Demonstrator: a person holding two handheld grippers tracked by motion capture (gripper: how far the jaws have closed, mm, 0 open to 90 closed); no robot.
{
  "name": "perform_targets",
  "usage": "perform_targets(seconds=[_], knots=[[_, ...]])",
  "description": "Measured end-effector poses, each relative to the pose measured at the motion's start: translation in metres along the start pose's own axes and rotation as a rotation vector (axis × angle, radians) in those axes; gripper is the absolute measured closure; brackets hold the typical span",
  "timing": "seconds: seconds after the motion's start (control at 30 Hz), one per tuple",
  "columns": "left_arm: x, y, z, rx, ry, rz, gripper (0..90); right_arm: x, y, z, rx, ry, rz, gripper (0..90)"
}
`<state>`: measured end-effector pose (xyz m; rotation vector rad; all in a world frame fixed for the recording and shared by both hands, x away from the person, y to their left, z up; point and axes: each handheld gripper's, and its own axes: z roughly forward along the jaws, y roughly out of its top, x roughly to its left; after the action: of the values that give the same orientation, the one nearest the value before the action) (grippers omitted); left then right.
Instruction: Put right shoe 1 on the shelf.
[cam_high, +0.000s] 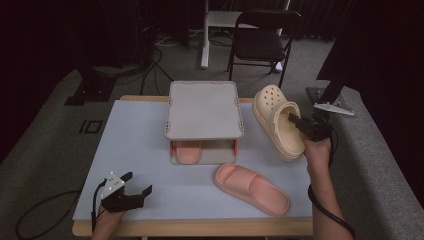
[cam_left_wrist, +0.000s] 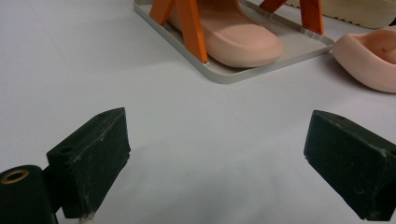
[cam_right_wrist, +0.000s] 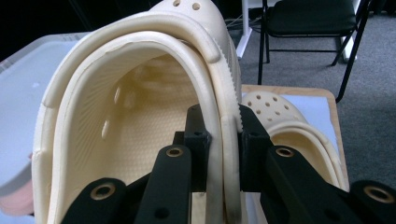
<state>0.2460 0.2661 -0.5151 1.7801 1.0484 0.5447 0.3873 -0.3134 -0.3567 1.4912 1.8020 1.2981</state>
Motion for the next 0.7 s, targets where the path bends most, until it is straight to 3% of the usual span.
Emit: perform_targets(seconds=[0.7], knots=[[0.0,0.0,-0.001,0.0,0.002,0.009,6.8,0.043,0.033,0.013,-0.042,0.036,0.008,77.7]])
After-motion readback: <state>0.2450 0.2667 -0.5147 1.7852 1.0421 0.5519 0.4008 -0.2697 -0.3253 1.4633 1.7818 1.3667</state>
